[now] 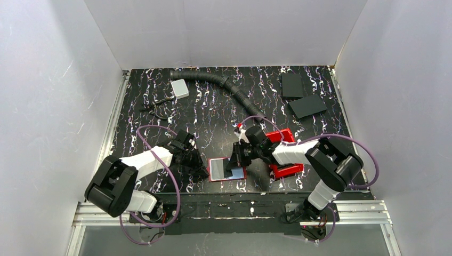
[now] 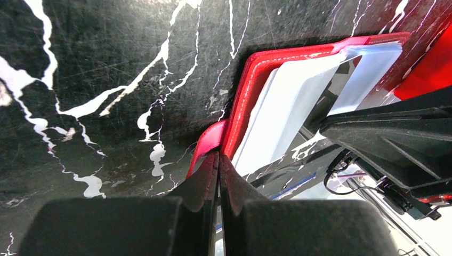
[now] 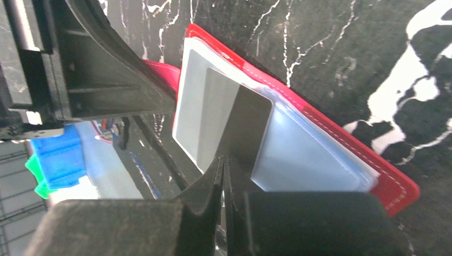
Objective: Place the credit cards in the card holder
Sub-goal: Insert the credit card into the card holder.
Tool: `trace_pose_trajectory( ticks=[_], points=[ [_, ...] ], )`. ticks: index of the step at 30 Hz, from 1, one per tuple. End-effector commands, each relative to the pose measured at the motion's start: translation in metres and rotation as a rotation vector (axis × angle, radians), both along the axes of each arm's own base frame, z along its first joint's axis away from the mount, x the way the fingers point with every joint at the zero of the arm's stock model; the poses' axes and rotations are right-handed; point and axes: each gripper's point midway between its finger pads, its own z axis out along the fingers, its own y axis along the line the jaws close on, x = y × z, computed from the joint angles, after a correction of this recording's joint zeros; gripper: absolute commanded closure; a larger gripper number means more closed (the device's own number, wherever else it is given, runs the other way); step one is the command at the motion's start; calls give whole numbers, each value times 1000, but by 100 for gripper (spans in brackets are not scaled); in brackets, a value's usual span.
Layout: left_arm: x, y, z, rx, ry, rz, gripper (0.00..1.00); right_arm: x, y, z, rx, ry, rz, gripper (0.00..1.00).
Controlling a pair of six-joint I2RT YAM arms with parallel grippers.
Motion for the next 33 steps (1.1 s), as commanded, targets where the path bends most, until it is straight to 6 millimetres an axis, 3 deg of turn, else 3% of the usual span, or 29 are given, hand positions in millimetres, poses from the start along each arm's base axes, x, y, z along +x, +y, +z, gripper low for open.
trace_pose_trajectory(
  ticks=[1, 3, 7, 11, 19, 26, 33],
  points=[
    [-5, -3, -2, -9, 22, -9, 100, 2, 21, 12, 104, 19, -22, 93],
    [-6, -3, -1, -12, 23, -11, 100, 2, 24, 12, 106, 36, -48, 99],
    [-7, -3, -1, -10, 22, -12, 100, 0, 29, 13, 127, 51, -65, 99],
    [-8, -2, -1, -9, 19, -9, 100, 7, 2, 8, -49, -37, -53, 71],
    [-8, -2, -1, -9, 16, -10, 100, -7, -20, 2, -99, -27, -23, 61],
    [-10, -1, -3, -8, 24, -4, 100, -15, -22, -6, -92, 0, -9, 60],
    [-10, -3, -1, -17, 22, 0, 100, -17, -8, -6, -2, 46, -39, 71]
  ],
)
